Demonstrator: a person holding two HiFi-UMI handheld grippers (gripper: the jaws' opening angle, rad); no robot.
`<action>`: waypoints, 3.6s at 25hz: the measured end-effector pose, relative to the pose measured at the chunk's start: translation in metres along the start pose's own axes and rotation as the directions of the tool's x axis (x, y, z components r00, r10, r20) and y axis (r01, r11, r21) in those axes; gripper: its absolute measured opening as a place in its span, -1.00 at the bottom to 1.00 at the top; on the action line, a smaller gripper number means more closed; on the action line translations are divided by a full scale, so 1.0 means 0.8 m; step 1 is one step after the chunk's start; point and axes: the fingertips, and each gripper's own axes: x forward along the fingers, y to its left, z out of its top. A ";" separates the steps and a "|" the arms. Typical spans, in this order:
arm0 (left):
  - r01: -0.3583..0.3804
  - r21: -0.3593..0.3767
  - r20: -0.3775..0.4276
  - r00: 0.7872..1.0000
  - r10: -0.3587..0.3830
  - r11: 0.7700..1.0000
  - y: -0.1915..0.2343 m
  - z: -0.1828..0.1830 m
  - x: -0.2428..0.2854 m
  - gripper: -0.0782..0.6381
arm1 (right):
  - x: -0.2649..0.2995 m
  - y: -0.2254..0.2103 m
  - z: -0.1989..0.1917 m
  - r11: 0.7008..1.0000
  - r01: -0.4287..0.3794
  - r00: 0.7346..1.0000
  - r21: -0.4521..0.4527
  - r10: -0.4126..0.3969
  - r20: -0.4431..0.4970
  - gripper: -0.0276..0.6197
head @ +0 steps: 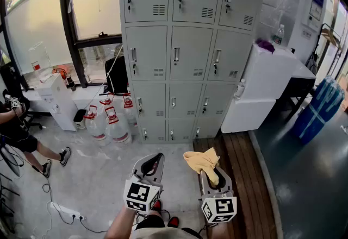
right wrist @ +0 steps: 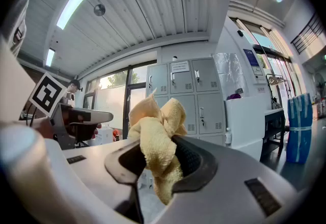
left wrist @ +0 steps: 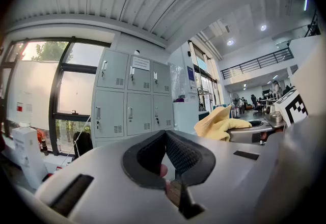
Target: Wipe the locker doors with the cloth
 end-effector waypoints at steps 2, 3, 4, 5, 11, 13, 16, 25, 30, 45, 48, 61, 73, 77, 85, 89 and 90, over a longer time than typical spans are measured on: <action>0.002 0.001 0.000 1.000 -0.002 1.000 -0.003 0.000 0.003 -0.72 | -0.001 -0.004 -0.002 1.000 0.001 1.000 0.004 -0.001 -0.004 -0.50; 0.004 0.002 0.000 1.000 -0.004 1.000 -0.005 0.000 0.004 -0.72 | -0.001 -0.006 -0.003 1.000 0.001 1.000 0.007 -0.001 -0.006 -0.50; 0.006 0.003 -0.001 1.000 -0.006 1.000 -0.007 0.000 0.006 -0.72 | -0.001 -0.009 -0.003 1.000 0.002 1.000 0.009 -0.002 -0.009 -0.50; 0.009 0.005 -0.002 1.000 -0.009 1.000 -0.008 0.000 0.009 -0.72 | -0.001 -0.011 -0.004 1.000 0.004 1.000 0.010 -0.004 -0.011 -0.50; 0.011 0.008 -0.010 1.000 -0.011 1.000 -0.007 0.003 0.031 -0.72 | 0.017 -0.021 -0.004 1.000 -0.002 1.000 0.007 0.002 -0.012 -0.50; 0.000 0.005 -0.009 1.000 0.000 1.000 0.000 0.006 0.039 -0.72 | 0.029 -0.024 -0.002 1.000 -0.010 1.000 0.009 0.010 -0.013 -0.50; -0.026 0.006 -0.009 1.000 0.026 1.000 0.018 0.009 0.053 -0.72 | 0.055 -0.027 0.001 0.999 -0.031 0.999 0.014 0.031 -0.009 -0.50; -0.172 -0.001 -0.003 0.985 0.172 0.985 0.138 0.009 0.092 -0.72 | 0.184 -0.002 0.013 0.988 -0.154 0.988 0.004 0.154 0.011 -0.50; -0.244 -0.016 -0.002 0.970 0.244 0.970 0.229 0.010 0.128 -0.72 | 0.287 0.028 0.024 0.974 -0.225 0.974 -0.004 0.225 0.014 -0.50; -0.334 -0.023 0.013 0.942 0.335 0.942 0.489 0.040 0.260 -0.72 | 0.602 0.111 0.092 0.935 -0.352 0.933 -0.033 0.354 0.067 -0.50; -0.343 -0.020 0.022 0.939 0.344 0.939 0.531 0.045 0.282 -0.72 | 0.650 0.128 0.109 0.927 -0.372 0.922 -0.048 0.375 0.095 -0.50; -0.362 -0.017 0.046 0.931 0.362 0.932 0.632 0.059 0.335 -0.72 | 0.775 0.177 0.194 0.909 -0.409 0.885 -0.079 0.416 0.207 -0.50; -0.439 -0.026 0.062 0.896 0.440 0.898 0.667 0.062 0.348 -0.72 | 0.851 0.212 0.271 0.864 -0.485 0.815 -0.138 0.503 0.287 -0.50; -0.466 -0.032 0.063 0.882 0.467 0.884 0.681 0.064 0.349 -0.72 | 0.875 0.223 0.278 0.854 -0.500 0.805 -0.147 0.520 0.286 -0.50; -0.496 -0.051 0.054 0.865 0.498 0.867 0.696 0.058 0.351 -0.72 | 0.923 0.227 0.278 0.867 -0.481 0.828 -0.130 0.498 0.258 -0.50; -0.496 -0.058 0.050 0.865 0.499 0.866 0.697 0.055 0.354 -0.72 | 0.929 0.221 0.276 0.869 -0.480 0.830 -0.120 0.494 0.258 -0.50; -0.494 -0.058 0.050 0.866 0.497 0.867 0.697 0.054 0.355 -0.72 | 0.929 0.220 0.276 0.870 -0.478 0.831 -0.120 0.492 0.260 -0.50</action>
